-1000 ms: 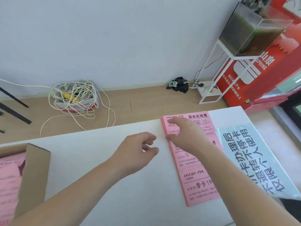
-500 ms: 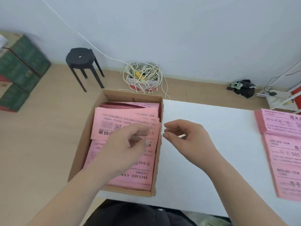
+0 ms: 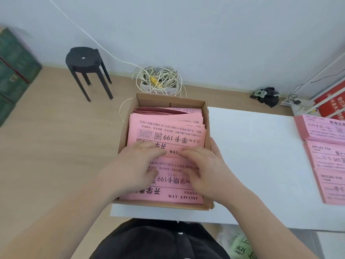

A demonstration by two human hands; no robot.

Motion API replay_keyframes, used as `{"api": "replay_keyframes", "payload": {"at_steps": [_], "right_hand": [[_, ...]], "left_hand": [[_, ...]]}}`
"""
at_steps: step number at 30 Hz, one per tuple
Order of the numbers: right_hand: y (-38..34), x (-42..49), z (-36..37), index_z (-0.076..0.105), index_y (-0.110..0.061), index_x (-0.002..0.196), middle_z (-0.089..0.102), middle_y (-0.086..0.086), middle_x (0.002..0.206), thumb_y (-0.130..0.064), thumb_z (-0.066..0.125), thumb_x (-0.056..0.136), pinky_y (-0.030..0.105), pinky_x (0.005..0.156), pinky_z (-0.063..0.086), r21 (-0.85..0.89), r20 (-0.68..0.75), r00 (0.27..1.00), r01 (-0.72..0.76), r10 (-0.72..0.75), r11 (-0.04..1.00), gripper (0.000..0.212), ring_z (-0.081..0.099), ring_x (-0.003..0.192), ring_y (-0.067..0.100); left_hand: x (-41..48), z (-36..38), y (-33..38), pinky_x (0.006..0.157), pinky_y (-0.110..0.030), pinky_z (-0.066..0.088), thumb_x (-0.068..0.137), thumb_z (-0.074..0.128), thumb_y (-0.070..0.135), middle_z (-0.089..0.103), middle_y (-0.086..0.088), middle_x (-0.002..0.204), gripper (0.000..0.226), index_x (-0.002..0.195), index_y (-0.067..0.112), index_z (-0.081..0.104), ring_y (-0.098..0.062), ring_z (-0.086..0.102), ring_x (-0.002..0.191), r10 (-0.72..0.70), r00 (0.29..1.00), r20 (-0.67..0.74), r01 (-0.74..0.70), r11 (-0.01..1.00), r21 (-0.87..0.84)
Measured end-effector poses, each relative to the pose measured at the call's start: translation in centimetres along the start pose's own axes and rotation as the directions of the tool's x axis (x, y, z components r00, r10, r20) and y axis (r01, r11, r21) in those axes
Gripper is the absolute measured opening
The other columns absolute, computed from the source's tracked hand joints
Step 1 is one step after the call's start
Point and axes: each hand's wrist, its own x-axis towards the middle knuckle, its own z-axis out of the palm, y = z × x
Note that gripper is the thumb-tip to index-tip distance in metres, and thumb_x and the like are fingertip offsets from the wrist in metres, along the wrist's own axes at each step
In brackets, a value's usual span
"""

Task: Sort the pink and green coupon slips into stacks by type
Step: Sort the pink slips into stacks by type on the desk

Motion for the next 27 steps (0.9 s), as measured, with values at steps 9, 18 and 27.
{"api": "replay_keyframes", "payload": {"at_steps": [9, 18, 27], "right_hand": [[-1.3, -1.4, -1.9, 0.073, -0.031, 0.116, 0.064, -0.029, 0.104, -0.007, 0.065, 0.087, 0.041, 0.121, 0.029, 0.233, 0.023, 0.994, -0.111, 0.108, 0.966, 0.038, 0.053, 0.115, -0.003], [-0.9, -1.0, -4.5, 0.071, -0.037, 0.113, 0.072, -0.017, 0.096, -0.012, 0.051, 0.101, 0.021, 0.066, 0.049, 0.466, -0.043, 0.944, -0.271, 0.327, 0.842, 0.034, 0.065, 0.092, 0.008], [-3.3, 1.1, -3.3, 0.063, -0.038, 0.134, 0.061, -0.022, 0.132, -0.03, 0.048, 0.105, 0.028, 0.108, 0.044, 0.207, 0.203, 0.957, -0.248, 0.206, 0.946, 0.033, 0.053, 0.123, 0.003]], "left_hand": [[-4.2, -0.4, 0.1, 0.088, -0.033, 0.049, 0.082, 0.068, 0.011, 0.053, 0.019, 0.11, 0.047, 0.126, 0.028, 0.066, -0.012, 0.049, 0.104, 0.251, 0.943, -0.218, -0.269, 0.962, -0.053], [-7.7, -1.5, 0.5, 0.077, -0.023, 0.045, 0.086, 0.064, 0.014, 0.056, 0.023, 0.091, 0.034, 0.105, 0.041, 0.073, -0.001, 0.054, 0.087, 0.394, 0.901, -0.179, -0.421, 0.894, -0.15], [-3.0, -1.2, -0.5, 0.11, -0.028, 0.039, 0.093, 0.056, 0.015, 0.052, 0.014, 0.134, 0.04, 0.131, 0.026, 0.057, -0.007, 0.042, 0.127, 0.095, 0.994, -0.057, -0.099, 0.994, -0.056]]}}
